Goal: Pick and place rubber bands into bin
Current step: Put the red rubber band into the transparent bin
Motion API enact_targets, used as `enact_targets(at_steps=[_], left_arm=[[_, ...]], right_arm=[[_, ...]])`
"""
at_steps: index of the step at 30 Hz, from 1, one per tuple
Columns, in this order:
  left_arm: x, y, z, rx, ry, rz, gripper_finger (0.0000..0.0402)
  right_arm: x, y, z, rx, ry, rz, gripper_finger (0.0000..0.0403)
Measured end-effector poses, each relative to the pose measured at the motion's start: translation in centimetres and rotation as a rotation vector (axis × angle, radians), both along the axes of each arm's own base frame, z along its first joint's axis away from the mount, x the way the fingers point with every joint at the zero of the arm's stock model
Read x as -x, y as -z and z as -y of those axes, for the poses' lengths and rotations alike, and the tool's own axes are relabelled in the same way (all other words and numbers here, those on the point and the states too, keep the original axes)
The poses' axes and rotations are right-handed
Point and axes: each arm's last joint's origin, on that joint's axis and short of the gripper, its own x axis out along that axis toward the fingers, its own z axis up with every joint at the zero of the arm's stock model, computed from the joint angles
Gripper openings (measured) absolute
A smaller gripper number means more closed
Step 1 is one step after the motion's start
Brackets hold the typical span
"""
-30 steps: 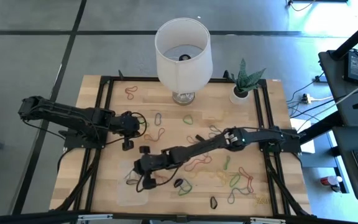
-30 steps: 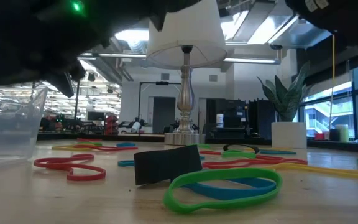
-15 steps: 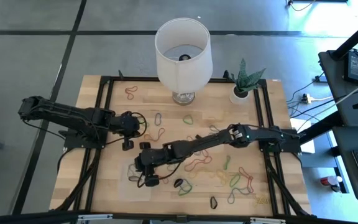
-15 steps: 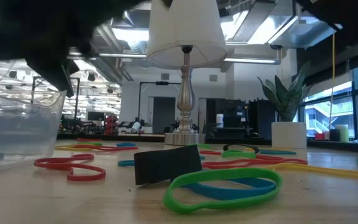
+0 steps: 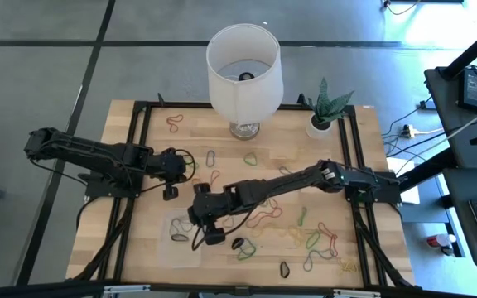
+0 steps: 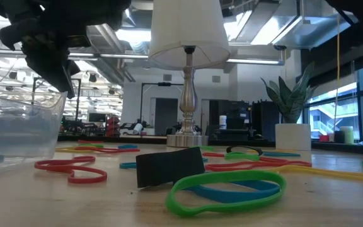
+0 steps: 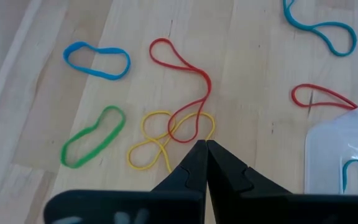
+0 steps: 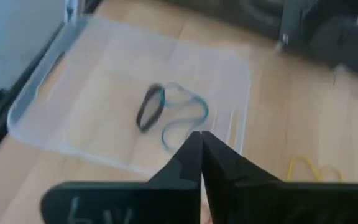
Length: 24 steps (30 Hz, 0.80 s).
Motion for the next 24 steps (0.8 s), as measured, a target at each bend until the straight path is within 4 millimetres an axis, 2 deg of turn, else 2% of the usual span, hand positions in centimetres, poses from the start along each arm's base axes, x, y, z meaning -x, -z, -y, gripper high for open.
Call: enact_targets(at_steps=[9, 12, 14, 18, 24], left_arm=[[0.0, 0.0, 0.0, 0.012, -0.012, 0.001, 0.0003], [0.0, 0.0, 0.0, 0.013, -0.014, 0.003, 0.0001], [0.0, 0.0, 0.0, 0.013, -0.014, 0.0, 0.0001], [0.0, 0.0, 0.0, 0.008, -0.007, 0.003, 0.0003], [-0.1, 0.0, 0.0, 0.005, -0.006, 0.009, 0.0002]], right_arm=[[1.8, 0.2, 0.3, -0.005, 0.026, -0.093, 0.0004], [3.8, 0.8, 0.7, -0.038, 0.059, -0.085, 0.0009], [5.7, 1.0, 1.3, -0.076, 0.102, -0.034, 0.001], [10.8, 1.7, 2.9, -0.139, 0.205, 0.069, 0.0005], [18.4, 3.9, 5.3, -0.219, 0.363, 0.154, 0.0005]])
